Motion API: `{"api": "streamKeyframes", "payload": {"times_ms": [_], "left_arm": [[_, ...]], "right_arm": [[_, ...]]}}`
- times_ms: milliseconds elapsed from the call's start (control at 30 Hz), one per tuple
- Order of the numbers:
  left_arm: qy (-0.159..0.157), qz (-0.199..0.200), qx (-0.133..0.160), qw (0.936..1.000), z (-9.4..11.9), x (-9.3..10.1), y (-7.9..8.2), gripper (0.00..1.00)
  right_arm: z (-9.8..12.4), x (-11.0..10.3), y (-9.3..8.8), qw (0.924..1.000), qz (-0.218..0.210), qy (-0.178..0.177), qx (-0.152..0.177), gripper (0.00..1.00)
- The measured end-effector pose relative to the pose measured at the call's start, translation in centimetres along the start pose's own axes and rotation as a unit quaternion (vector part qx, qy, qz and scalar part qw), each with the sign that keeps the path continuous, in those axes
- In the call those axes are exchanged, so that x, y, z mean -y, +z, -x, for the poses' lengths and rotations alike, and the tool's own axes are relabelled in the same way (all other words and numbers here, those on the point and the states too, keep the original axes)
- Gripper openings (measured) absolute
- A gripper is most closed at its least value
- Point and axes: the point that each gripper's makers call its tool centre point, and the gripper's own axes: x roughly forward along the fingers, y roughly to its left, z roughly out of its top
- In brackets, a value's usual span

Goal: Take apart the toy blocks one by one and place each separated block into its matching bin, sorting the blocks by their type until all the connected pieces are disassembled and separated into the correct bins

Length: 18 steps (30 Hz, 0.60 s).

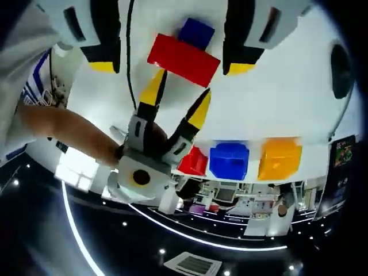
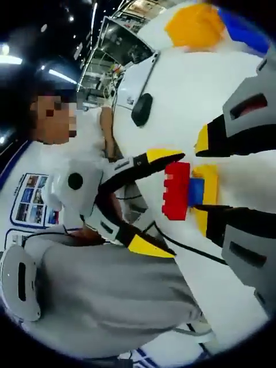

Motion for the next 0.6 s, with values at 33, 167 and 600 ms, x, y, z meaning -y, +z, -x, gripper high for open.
{"api": "streamKeyframes", "payload": {"times_ms": [33,167,600], "left_arm": [[0.004,-0.003,0.0,1.0,0.0,-0.2,0.0,0.69],[0.01,-0.028,-0.007,0.9995,0.2,-1.4,0.4,0.63],[-0.113,-0.219,-0.098,0.9641,1.1,0.8,-1.2,0.68]], "right_arm": [[0.0,0.0,0.0,1.0,-0.002,0.0,-0.002,0.31],[-0.3,-0.8,-0.4,0.9996,-0.008,-0.022,-0.016,0.31],[0.0,-0.8,0.8,0.9877,-0.057,-0.134,0.058,0.31]]}}
